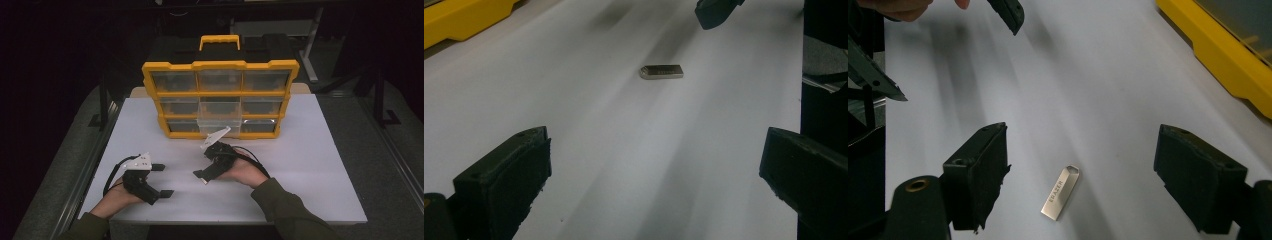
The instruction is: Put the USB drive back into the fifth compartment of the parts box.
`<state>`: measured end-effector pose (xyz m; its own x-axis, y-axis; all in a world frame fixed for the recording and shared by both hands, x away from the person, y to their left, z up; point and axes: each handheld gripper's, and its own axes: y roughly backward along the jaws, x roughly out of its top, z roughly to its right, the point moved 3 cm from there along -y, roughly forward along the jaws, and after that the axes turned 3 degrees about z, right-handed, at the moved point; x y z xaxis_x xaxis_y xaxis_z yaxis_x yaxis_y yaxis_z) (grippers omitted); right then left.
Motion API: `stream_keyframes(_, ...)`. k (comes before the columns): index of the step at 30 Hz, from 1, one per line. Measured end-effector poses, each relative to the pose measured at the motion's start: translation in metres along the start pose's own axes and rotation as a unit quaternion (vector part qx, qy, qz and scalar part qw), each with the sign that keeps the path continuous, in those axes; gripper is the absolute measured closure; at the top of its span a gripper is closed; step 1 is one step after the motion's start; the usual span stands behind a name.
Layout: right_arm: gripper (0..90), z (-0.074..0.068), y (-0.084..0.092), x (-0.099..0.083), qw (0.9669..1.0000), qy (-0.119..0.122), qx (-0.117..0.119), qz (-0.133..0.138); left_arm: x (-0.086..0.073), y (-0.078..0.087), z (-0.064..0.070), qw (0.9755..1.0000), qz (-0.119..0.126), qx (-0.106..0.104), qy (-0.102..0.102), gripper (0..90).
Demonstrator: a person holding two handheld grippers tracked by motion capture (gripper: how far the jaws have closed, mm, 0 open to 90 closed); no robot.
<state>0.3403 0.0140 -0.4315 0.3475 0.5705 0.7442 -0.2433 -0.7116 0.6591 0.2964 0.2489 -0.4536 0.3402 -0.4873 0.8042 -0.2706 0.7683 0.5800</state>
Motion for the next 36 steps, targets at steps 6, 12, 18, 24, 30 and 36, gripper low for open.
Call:
stream_keyframes(6,22.3,-0.001,-0.003,-0.002,1.0,-0.001,0.001,-0.008,0.0,0.0,0.0,1.0,0.0,0.0,-0.001,0.0)
stream_keyframes(12,23.2,-0.002,-0.005,-0.004,0.9999,-0.001,0.0,-0.013,0.0,0.0,0.0,1.0,-0.001,0.0,-0.001,0.0)
stream_keyframes(18,24.4,-0.002,-0.007,-0.006,0.9998,-0.002,0.002,-0.018,0.0,0.0,0.001,1.0,-0.001,-0.001,-0.001,0.0)
stream_keyframes(24,26.2,-0.003,-0.011,-0.009,0.9996,-0.002,0.003,-0.027,0.0,0.0,0.001,1.0,-0.001,-0.001,-0.001,0.0)
stream_keyframes(30,32.1,-0.002,-0.014,-0.012,0.9996,-0.004,0.006,-0.028,0.0,-0.001,0.001,1.0,-0.001,-0.001,0.0,0.0)
stream_keyframes(36,38.3,-0.002,-0.016,-0.014,0.9994,-0.006,0.009,-0.033,0.0,-0.001,0.001,1.0,-0.001,-0.001,0.0,0.0)
